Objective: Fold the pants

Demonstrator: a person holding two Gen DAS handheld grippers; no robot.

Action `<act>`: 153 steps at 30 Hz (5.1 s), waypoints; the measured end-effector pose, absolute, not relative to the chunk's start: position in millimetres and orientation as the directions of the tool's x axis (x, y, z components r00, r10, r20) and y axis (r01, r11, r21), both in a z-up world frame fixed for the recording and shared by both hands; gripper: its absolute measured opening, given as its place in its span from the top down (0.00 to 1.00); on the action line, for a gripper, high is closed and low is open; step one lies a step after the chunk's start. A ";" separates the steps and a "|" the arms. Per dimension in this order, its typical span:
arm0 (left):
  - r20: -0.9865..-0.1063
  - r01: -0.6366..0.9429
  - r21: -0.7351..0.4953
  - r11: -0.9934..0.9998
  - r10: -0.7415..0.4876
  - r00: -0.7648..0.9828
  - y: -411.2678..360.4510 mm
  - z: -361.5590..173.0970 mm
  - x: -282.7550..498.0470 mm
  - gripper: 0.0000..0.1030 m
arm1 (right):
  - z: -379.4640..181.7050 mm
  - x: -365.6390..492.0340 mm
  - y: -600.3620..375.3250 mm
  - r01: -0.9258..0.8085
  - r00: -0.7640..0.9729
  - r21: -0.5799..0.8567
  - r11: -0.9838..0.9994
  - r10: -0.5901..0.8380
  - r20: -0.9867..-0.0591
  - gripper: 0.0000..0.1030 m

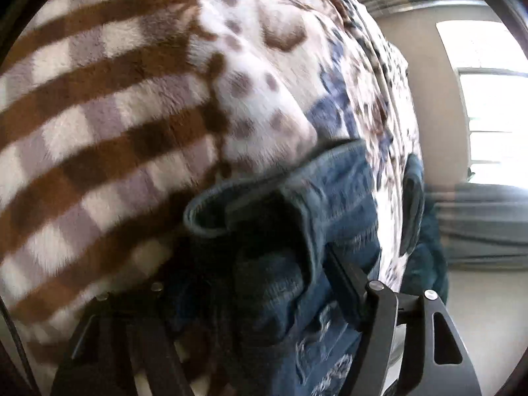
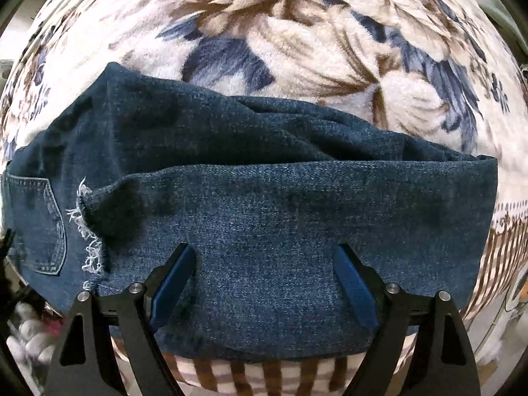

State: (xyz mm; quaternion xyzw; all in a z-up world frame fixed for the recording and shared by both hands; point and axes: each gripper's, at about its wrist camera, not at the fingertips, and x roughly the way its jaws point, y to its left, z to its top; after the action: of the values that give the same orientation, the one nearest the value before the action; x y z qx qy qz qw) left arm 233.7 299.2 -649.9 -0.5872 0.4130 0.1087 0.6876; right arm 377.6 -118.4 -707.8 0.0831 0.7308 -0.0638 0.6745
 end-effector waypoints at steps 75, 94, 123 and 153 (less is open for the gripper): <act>-0.927 -0.130 -0.304 0.944 -0.261 0.271 30.3 -516.5 327.3 0.03 | -643.2 326.8 -401.0 0.309 0.180 0.534 0.787 0.503 -0.845 0.81; -0.802 -0.176 -0.595 0.784 -0.594 0.062 -20.4 -632.5 427.3 0.72 | -712.5 265.6 -430.0 0.562 0.148 0.508 0.653 0.525 -0.838 0.50; -0.756 -0.049 -0.654 0.755 -0.654 0.025 -14.8 -594.6 369.7 0.06 | -719.2 207.1 -449.0 0.666 0.260 0.608 0.432 0.629 -0.732 0.15; -0.733 -0.093 -0.667 0.740 -0.673 -0.097 -35.8 -638.9 346.9 0.07 | -775.9 218.4 -373.0 0.622 0.523 0.771 0.138 0.660 -0.539 0.09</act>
State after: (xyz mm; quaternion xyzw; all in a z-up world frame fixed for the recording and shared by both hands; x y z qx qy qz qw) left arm 346.9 -35.8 -638.9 -0.2728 0.7021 -0.2361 0.6139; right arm 218.4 -373.0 -775.9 0.6564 0.4882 0.0169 0.5749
